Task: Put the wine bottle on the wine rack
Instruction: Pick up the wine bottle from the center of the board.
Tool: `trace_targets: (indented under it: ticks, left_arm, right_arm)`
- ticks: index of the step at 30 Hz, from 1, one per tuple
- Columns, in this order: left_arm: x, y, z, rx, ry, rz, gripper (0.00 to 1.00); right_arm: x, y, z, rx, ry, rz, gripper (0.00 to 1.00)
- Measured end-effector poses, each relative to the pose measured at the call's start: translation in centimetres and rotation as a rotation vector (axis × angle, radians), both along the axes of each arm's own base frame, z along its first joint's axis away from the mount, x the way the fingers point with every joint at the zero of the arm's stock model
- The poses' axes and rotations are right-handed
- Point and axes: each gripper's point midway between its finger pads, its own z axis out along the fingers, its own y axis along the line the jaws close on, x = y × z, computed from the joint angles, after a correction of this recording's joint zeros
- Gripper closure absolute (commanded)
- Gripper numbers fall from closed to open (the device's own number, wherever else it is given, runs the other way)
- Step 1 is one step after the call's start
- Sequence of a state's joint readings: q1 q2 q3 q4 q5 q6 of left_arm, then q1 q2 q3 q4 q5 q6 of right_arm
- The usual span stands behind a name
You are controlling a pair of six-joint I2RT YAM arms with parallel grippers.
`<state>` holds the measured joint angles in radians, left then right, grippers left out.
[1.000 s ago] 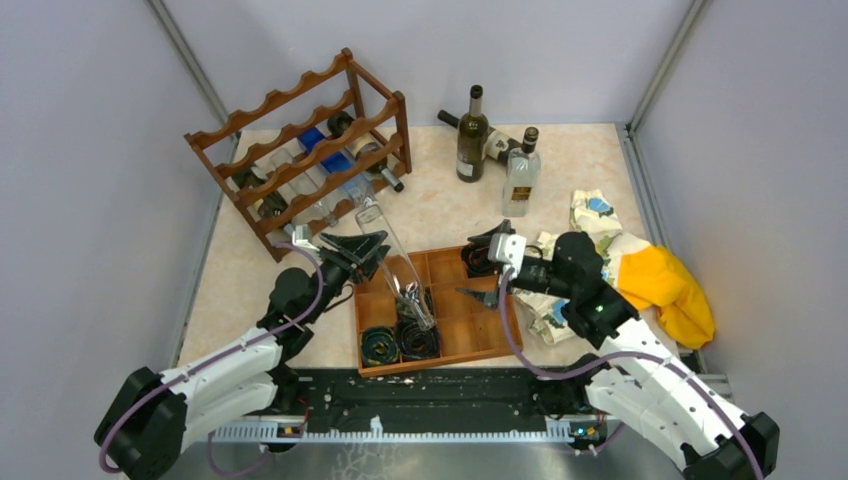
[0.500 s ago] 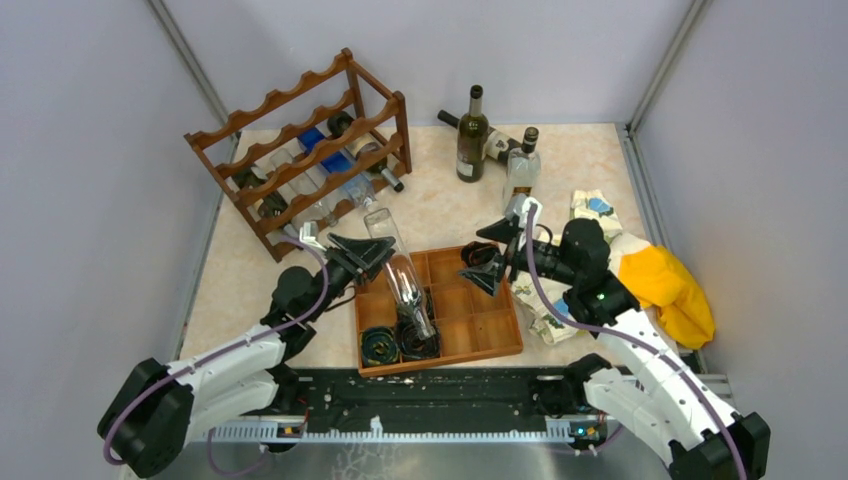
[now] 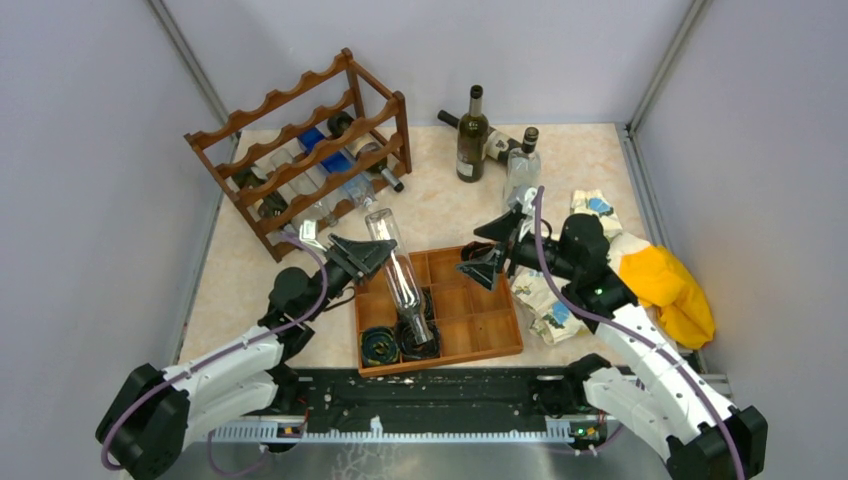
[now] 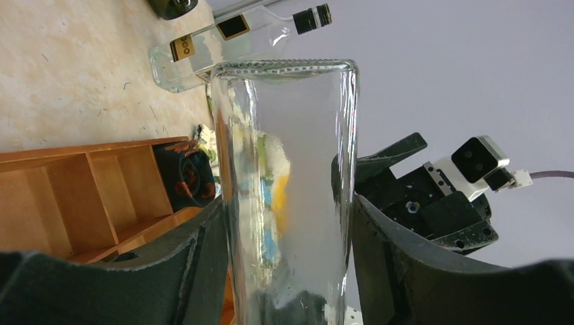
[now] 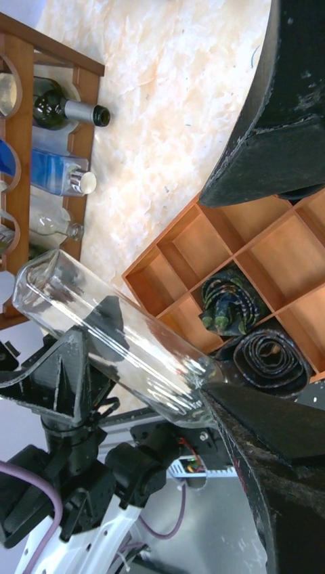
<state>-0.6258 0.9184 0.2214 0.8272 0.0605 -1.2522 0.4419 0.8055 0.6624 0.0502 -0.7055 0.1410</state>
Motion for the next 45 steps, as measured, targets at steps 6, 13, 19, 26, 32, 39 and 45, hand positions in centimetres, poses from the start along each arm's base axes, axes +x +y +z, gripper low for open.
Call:
trace_targets:
  ticks: [6,13,19,26,32,39,45]
  left_arm:
    - [-0.1,-0.3,0.3,0.027,-0.037,-0.016,1.00]
    - [-0.6,-0.4,1.6,0.048,-0.106,-0.034,1.00]
    - [-0.5,0.1,2.6,0.034,-0.138,-0.004,1.00]
    - [0.8,0.5,4.5,-0.003,-0.147,0.060,1.00]
    - [2.4,0.5,7.1,-0.048,-0.184,0.115,1.00]
    - [3.8,0.6,8.3,-0.068,-0.212,0.165,1.00]
    - [4.9,-0.1,9.4,-0.095,-0.228,0.171,1.00]
  right_arm:
    - [-0.1,0.4,1.8,0.042,0.019,0.013,0.02]
    - [-1.1,0.5,2.3,0.071,0.099,0.034,0.02]
    - [-1.9,1.0,1.7,0.088,0.180,0.053,0.02]
    - [-3.4,3.1,-1.8,0.052,0.301,0.107,0.02]
    - [-4.8,4.8,-2.7,0.051,0.355,0.163,0.02]
    - [-5.4,6.1,-1.6,0.090,0.344,0.205,0.03]
    - [-4.4,6.6,-2.3,0.088,0.358,0.175,0.15]
